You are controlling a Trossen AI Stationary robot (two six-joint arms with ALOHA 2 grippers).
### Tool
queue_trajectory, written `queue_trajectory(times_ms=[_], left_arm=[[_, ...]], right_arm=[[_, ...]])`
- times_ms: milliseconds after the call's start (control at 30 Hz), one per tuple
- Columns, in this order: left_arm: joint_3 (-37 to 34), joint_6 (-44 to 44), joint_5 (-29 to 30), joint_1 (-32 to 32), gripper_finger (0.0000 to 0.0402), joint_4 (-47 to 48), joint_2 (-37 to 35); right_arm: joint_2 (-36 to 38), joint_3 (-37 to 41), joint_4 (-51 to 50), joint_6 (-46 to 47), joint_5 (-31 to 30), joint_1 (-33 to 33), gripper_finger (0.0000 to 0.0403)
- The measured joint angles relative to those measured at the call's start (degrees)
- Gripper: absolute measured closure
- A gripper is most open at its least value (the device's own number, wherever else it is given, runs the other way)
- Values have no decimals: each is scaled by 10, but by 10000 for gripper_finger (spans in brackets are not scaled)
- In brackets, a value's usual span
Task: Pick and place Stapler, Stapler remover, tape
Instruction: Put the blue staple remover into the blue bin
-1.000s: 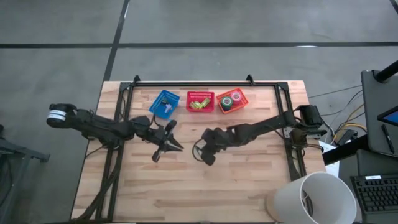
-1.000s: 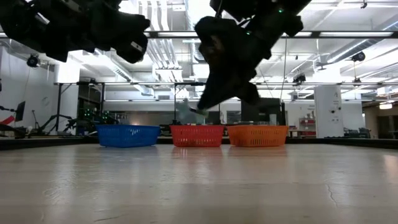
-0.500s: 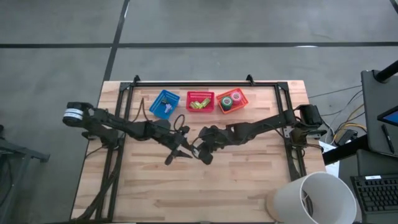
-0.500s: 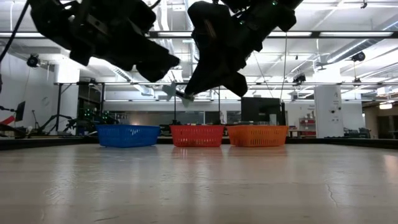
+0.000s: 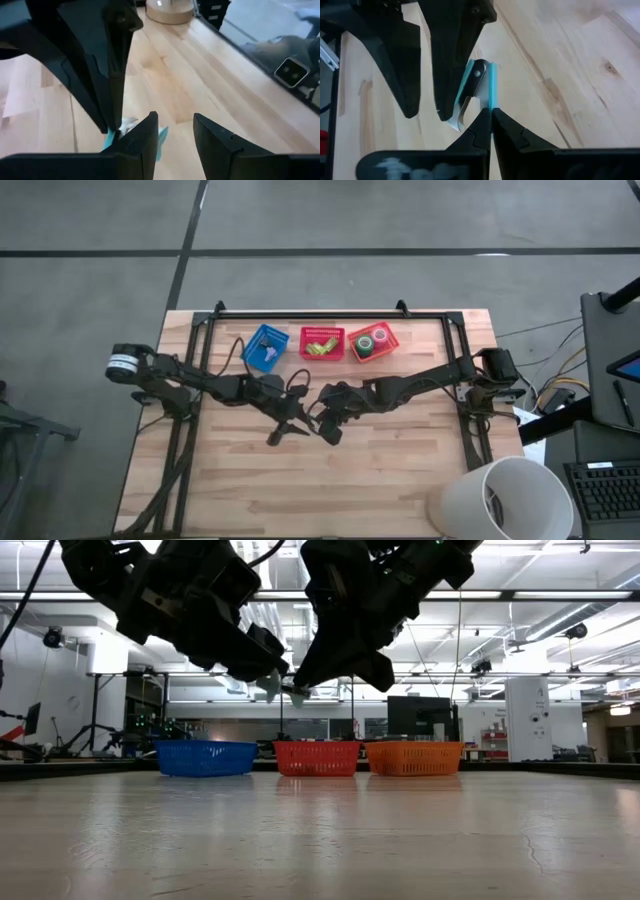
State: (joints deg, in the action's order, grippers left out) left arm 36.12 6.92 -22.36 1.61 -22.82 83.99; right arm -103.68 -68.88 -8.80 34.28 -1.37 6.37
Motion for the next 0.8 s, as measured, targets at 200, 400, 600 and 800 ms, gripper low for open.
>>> queue_trajectory(times_ms=[200, 400, 600, 800], left_arm=[[0, 17, 52, 1, 276, 6, 1], [0, 34, 65, 2, 292, 8, 1], [0, 40, 64, 2, 320, 24, 1], [0, 54, 64, 3, 358, 25, 1]], right_arm=[[0, -2, 5, 1, 2, -1, 394], [0, -2, 5, -1, 14, -1, 394], [0, -2, 5, -4, 14, -1, 394], [0, -2, 5, -4, 14, -1, 394]])
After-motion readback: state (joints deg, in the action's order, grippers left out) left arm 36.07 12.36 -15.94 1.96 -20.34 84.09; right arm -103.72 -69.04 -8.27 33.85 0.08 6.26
